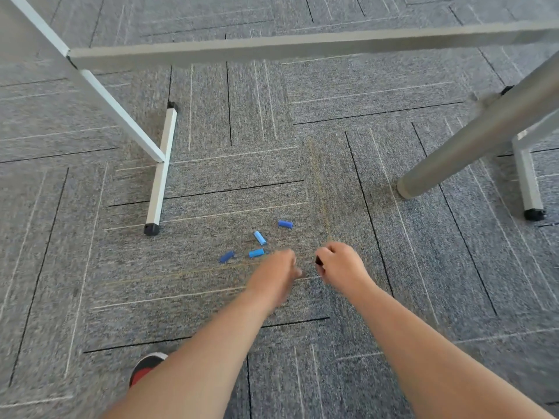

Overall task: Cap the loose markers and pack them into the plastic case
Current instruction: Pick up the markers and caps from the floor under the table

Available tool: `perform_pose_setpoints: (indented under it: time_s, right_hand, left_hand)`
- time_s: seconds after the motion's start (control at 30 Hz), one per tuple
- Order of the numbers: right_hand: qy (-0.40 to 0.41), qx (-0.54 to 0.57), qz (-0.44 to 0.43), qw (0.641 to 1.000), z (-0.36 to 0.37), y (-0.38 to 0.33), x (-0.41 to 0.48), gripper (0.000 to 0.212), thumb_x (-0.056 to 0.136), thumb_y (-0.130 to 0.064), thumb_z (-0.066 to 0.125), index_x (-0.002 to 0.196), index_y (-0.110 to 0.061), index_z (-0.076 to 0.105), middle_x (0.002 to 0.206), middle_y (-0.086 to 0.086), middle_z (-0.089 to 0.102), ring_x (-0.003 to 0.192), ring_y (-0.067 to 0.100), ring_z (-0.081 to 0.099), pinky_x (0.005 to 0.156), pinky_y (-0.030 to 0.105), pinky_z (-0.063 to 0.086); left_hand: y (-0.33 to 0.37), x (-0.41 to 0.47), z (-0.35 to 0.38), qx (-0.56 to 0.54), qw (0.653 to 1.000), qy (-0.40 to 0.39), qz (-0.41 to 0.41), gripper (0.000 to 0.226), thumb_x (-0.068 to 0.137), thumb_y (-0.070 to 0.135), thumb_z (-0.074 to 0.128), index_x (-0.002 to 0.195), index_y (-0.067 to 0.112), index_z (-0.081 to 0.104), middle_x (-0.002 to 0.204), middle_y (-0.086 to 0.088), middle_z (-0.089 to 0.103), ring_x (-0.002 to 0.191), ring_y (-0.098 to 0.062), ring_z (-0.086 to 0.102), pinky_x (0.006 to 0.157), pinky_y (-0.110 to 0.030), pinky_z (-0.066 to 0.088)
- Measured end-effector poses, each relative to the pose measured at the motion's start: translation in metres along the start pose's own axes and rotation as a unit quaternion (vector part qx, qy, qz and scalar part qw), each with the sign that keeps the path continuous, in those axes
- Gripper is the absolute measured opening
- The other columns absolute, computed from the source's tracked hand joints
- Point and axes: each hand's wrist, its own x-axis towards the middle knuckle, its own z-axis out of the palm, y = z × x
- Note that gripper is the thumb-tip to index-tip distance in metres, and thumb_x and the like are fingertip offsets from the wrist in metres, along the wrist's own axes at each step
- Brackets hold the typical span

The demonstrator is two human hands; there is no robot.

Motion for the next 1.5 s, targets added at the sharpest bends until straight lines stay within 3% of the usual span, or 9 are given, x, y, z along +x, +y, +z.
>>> perform_pose_setpoints:
  time_s: [0.1,0.23,0.37,0.57,0.77,0.93,1.13,1.3,1.5]
  right_hand:
    - [-0.001,0.120,0.015,0.993,-0.007,0.005,-0.004,0.017,0.095,-0.014,0.051,0.094,-0.004,0.065,0.087,0.013,0.068,0.070,0.019,0.055,0.062,0.032,0.043]
    - [0.021,0.095,-0.016,0.995,-0.017,0.005,-0.005,0.028,0.096,-0.014,0.054,0.072,-0.027,0.049,0.077,-0.004,0.055,0.057,-0.003,0.048,0.057,0.016,0.042]
    - [-0.023,0.208,0.036,0.977,-0.022,0.004,-0.009,0.016,0.095,-0.011,0.049,0.088,-0.006,0.063,0.074,0.007,0.069,0.045,0.007,0.043,0.042,0.021,0.030]
    - [-0.048,0.248,0.021,0.967,-0.015,-0.002,-0.014,0.020,0.096,-0.008,0.049,0.102,-0.002,0.067,0.078,0.013,0.065,0.044,0.008,0.045,0.040,0.020,0.030]
    - [-0.083,0.293,0.034,0.952,0.009,-0.014,-0.009,0.017,0.100,-0.016,0.051,0.093,-0.006,0.062,0.078,0.012,0.060,0.045,0.010,0.041,0.041,0.023,0.028]
    - [-0.031,-0.021,-0.053,0.998,0.042,-0.039,-0.008,0.038,0.101,-0.042,0.050,0.075,-0.014,0.056,0.065,0.001,0.057,0.050,0.014,0.044,0.047,0.025,0.036]
    - [0.000,-0.364,-0.160,0.917,0.087,-0.062,0.003,0.017,0.103,-0.027,0.048,0.116,-0.018,0.053,0.082,-0.001,0.058,0.071,0.024,0.058,0.052,0.032,0.041]
    - [0.005,-0.487,-0.182,0.854,0.109,-0.075,0.012,0.035,0.102,-0.018,0.047,0.135,-0.018,0.035,0.094,0.005,0.069,0.077,0.029,0.065,0.056,0.035,0.044]
    - [-0.011,-0.540,-0.172,0.824,0.117,-0.081,0.011,0.037,0.096,-0.002,0.045,0.130,-0.014,0.039,0.102,0.009,0.069,0.074,0.030,0.059,0.059,0.037,0.044]
  left_hand:
    - [0.006,0.006,0.012,0.059,0.998,-0.008,0.009,0.011,0.096,0.012,0.058,0.106,0.012,0.053,0.109,-0.004,0.058,0.086,-0.014,0.060,0.082,-0.033,0.056]
    - [0.010,0.008,0.016,0.069,0.998,-0.009,0.002,0.012,0.095,0.001,0.049,0.100,0.011,0.047,0.107,-0.013,0.050,0.066,-0.013,0.052,0.057,-0.030,0.047]
    - [0.011,0.007,0.015,0.092,0.995,-0.001,0.024,0.021,0.091,-0.011,0.046,0.101,0.008,0.048,0.101,-0.011,0.049,0.059,-0.011,0.046,0.047,-0.023,0.034]
    - [0.005,0.006,-0.027,-0.102,0.989,0.110,-0.006,0.010,0.104,0.022,0.043,0.106,0.020,0.052,0.082,0.003,0.061,0.053,-0.007,0.046,0.047,-0.022,0.035]
    - [-0.016,-0.036,-0.074,-0.363,0.920,0.145,-0.027,0.014,0.099,0.023,0.057,0.087,0.015,0.058,0.060,0.004,0.045,0.047,-0.013,0.034,0.045,-0.028,0.027]
    - [-0.039,-0.062,-0.086,-0.444,0.880,0.162,-0.043,0.014,0.097,0.022,0.061,0.086,0.013,0.063,0.056,0.004,0.037,0.050,-0.014,0.031,0.048,-0.030,0.025]
    - [-0.071,-0.054,-0.088,-0.338,0.916,0.206,-0.059,0.013,0.096,0.024,0.060,0.083,0.025,0.063,0.058,0.004,0.055,0.046,-0.012,0.041,0.048,-0.029,0.034]
    - [-0.096,-0.037,-0.087,-0.237,0.944,0.215,-0.080,0.014,0.097,0.023,0.057,0.082,0.023,0.060,0.066,0.007,0.058,0.045,-0.005,0.042,0.042,-0.016,0.031]
    - [-0.110,-0.015,-0.074,-0.117,0.972,0.173,-0.108,0.023,0.099,0.032,0.055,0.121,0.024,0.055,0.104,0.012,0.058,0.069,-0.001,0.054,0.058,-0.021,0.041]
